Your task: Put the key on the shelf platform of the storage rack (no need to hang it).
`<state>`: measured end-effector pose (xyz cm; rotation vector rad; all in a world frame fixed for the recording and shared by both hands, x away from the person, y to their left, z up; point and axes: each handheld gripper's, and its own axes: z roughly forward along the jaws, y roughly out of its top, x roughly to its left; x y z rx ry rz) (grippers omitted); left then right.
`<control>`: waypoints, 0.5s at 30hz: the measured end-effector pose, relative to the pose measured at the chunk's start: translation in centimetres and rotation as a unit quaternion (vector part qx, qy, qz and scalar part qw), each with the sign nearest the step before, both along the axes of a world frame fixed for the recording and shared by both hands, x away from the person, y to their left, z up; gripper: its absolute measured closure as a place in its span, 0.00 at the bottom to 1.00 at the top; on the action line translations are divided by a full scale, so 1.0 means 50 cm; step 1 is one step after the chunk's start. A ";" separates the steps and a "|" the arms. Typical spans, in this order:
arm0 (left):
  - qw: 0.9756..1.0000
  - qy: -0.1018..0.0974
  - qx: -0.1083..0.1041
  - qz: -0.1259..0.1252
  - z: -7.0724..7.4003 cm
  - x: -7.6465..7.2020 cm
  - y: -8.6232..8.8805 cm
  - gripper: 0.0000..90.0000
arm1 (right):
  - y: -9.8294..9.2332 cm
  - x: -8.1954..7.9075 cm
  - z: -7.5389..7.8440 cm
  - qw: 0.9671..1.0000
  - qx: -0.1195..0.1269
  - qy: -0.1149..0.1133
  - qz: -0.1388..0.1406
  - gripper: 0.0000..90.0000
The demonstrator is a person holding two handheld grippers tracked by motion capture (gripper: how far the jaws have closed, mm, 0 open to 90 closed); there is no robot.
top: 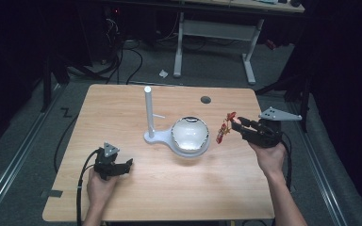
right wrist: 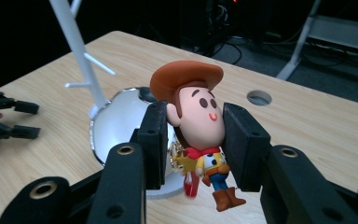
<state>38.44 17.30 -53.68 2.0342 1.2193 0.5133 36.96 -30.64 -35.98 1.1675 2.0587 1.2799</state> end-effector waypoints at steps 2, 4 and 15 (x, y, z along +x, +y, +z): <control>1.000 0.000 0.000 0.000 0.000 0.000 0.000 0.23 | 0.007 -0.003 0.009 1.000 0.003 -0.003 0.008 0.70; 1.000 0.000 0.000 0.000 0.000 0.000 0.000 0.23 | 0.014 -0.005 0.018 1.000 0.003 -0.006 0.016 0.70; 1.000 0.000 0.000 0.000 0.000 0.000 0.000 0.23 | 0.051 -0.010 0.062 0.998 0.018 -0.018 0.059 0.70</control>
